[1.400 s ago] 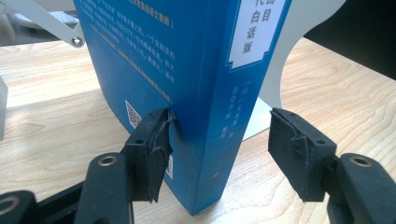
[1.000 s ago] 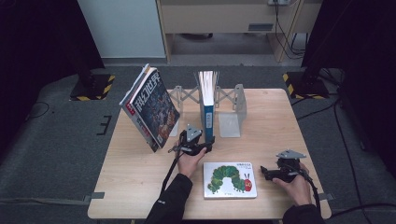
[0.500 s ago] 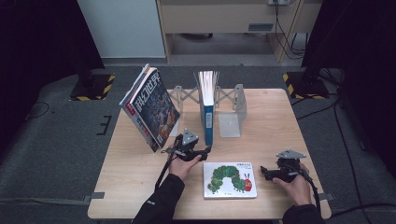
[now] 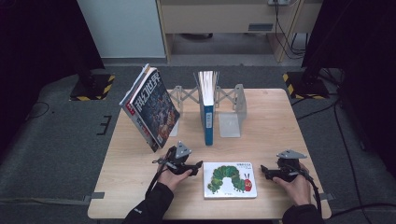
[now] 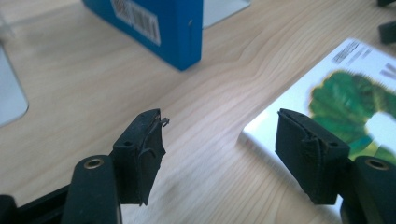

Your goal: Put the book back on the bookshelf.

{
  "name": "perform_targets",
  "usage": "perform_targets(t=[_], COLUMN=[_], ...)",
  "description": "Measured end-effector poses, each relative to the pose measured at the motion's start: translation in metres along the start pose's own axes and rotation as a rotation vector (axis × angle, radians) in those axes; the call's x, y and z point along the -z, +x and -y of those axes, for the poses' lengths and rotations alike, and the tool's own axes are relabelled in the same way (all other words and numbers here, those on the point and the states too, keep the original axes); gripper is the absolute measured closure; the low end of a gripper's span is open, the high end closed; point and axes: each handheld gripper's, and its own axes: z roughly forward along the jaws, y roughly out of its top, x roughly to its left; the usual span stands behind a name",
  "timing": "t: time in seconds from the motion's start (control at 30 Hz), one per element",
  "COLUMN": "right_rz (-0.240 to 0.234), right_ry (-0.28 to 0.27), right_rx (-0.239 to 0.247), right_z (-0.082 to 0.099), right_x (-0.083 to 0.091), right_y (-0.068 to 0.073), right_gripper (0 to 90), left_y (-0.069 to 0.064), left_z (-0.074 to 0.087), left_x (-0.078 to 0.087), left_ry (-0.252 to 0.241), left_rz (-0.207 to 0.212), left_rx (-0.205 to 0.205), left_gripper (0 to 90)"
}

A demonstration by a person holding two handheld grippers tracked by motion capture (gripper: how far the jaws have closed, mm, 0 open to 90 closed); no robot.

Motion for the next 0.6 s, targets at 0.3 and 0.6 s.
perform_targets(t=[0.3, 0.6], right_rz=[-0.025, -0.086], right_ry=[0.011, -0.024], right_rx=[0.023, 0.002], right_z=[-0.002, -0.003], right_x=[0.008, 0.019], right_y=[0.004, 0.013], right_gripper=[25.4, 32.0], left_y=[0.000, -0.007], left_z=[0.019, 0.027], left_x=[0.001, -0.006], left_ry=[0.043, 0.081], left_rz=[0.018, 0.022], left_rx=[0.016, -0.023], left_gripper=[30.0, 28.3])
